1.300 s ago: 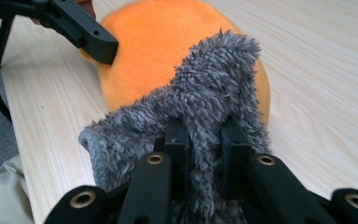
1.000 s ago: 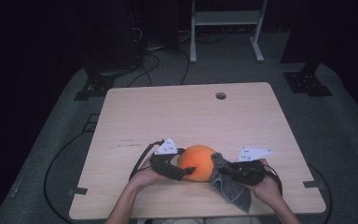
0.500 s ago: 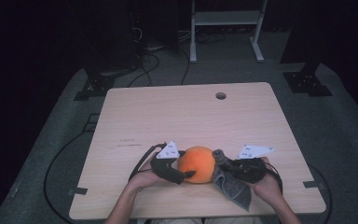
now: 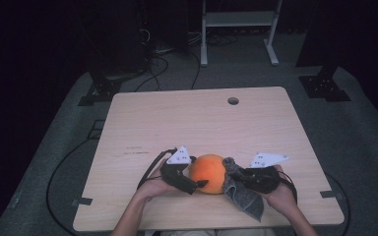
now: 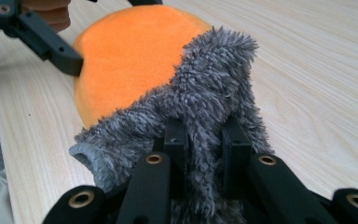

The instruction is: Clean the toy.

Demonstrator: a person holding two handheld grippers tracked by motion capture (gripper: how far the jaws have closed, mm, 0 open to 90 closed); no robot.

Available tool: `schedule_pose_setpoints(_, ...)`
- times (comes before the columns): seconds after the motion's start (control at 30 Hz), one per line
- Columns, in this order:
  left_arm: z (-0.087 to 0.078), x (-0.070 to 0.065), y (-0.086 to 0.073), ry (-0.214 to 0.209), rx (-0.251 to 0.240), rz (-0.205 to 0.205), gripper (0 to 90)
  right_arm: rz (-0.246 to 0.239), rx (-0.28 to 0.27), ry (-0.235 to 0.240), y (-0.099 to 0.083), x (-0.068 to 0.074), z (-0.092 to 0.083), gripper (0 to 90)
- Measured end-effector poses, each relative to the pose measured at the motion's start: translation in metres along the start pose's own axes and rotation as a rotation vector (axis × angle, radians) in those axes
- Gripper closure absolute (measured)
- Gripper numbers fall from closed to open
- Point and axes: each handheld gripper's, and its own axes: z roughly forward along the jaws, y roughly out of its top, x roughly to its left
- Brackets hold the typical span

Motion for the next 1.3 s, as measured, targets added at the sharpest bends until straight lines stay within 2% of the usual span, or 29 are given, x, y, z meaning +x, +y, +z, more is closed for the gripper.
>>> schedule_pose_setpoints(0.07, 0.004, 0.000, -0.003, -0.009, 0.012, -0.008, 5.9, -0.004, 0.003, 0.002, -0.001, 0.001, 0.000, 75.6)
schedule_pose_setpoints(0.17, 0.002, -0.002, -0.004, -0.007, -0.002, 0.026, 13.2, 0.008, 0.020, -0.001, -0.005, -0.003, 0.000, 75.7)
schedule_pose_setpoints(0.23, 0.001, -0.003, -0.003, -0.001, -0.011, 0.042, 16.5, 0.027, 0.051, -0.011, -0.009, -0.009, 0.000, 75.7)
schedule_pose_setpoints(0.33, -0.001, -0.005, -0.001, 0.012, -0.057, 0.056, 21.3, 0.046, 0.082, -0.015, -0.013, -0.014, -0.003, 75.8)
schedule_pose_setpoints(0.4, -0.001, -0.007, 0.001, 0.010, -0.060, 0.071, 23.1, 0.048, 0.066, -0.029, -0.012, -0.015, -0.010, 75.9)
schedule_pose_setpoints(0.43, 0.000, -0.008, 0.001, 0.007, -0.063, 0.085, 23.6, 0.047, 0.039, -0.028, -0.009, -0.014, -0.015, 75.9)
schedule_pose_setpoints(0.53, 0.002, -0.017, 0.002, -0.004, -0.061, 0.160, 24.7, 0.038, -0.050, 0.009, 0.004, -0.010, -0.023, 75.8)
schedule_pose_setpoints(0.57, 0.002, -0.019, 0.003, -0.014, -0.064, 0.177, 24.4, 0.033, -0.060, 0.019, 0.007, -0.008, -0.023, 75.8)
schedule_pose_setpoints(0.6, 0.002, -0.020, 0.004, -0.022, -0.069, 0.183, 23.1, 0.024, -0.048, 0.026, 0.009, -0.007, -0.019, 75.8)
schedule_pose_setpoints(0.67, 0.001, -0.017, 0.005, -0.026, -0.061, 0.142, 18.1, 0.005, -0.014, 0.013, 0.007, -0.004, -0.011, 75.9)
schedule_pose_setpoints(0.73, 0.001, -0.011, 0.005, -0.028, -0.059, 0.064, 11.8, 0.020, -0.013, 0.027, 0.004, -0.005, -0.009, 75.9)
schedule_pose_setpoints(0.8, 0.003, -0.007, 0.004, -0.026, -0.039, 0.012, 8.1, 0.009, 0.009, 0.016, 0.001, -0.006, -0.008, 75.9)
schedule_pose_setpoints(0.87, 0.006, -0.007, 0.003, -0.037, -0.023, -0.003, 8.0, 0.012, 0.032, 0.025, -0.004, -0.008, -0.006, 75.8)
schedule_pose_setpoints(0.9, 0.006, -0.008, 0.002, -0.040, -0.023, 0.003, 8.5, 0.019, 0.046, 0.025, -0.005, -0.010, -0.006, 75.8)
schedule_pose_setpoints(0.93, 0.005, -0.009, 0.002, -0.032, -0.027, 0.034, 10.9, 0.018, 0.057, 0.025, -0.006, -0.012, -0.006, 75.8)
schedule_pose_setpoints(1.0, 0.004, -0.012, 0.003, -0.022, -0.038, 0.069, 18.3, 0.004, 0.073, 0.001, -0.006, -0.013, -0.012, 75.7)
schedule_pose_setpoints(1.03, 0.004, -0.013, 0.004, -0.018, -0.040, 0.088, 20.0, -0.001, 0.060, -0.001, -0.004, -0.012, -0.016, 75.5)
schedule_pose_setpoints(1.1, 0.006, -0.019, 0.006, -0.012, -0.047, 0.135, 21.7, -0.060, 0.017, 0.037, 0.007, -0.003, -0.023, 75.0)
schedule_pose_setpoints(1.17, 0.007, -0.026, 0.009, -0.006, -0.042, 0.191, 21.6, -0.094, -0.002, 0.044, 0.017, 0.005, -0.024, 75.0)
schedule_pose_setpoints(1.23, 0.006, -0.026, 0.010, 0.000, -0.039, 0.193, 19.4, -0.120, 0.016, 0.031, 0.020, 0.009, -0.020, 75.2)
schedule_pose_setpoints(1.27, 0.004, -0.023, 0.010, -0.002, -0.039, 0.171, 16.5, -0.110, 0.018, 0.034, 0.018, 0.007, -0.017, 75.5)
schedule_pose_setpoints(1.3, 0.003, -0.019, 0.010, 0.000, -0.043, 0.125, 11.5, -0.094, 0.025, 0.039, 0.015, 0.005, -0.015, 75.6)
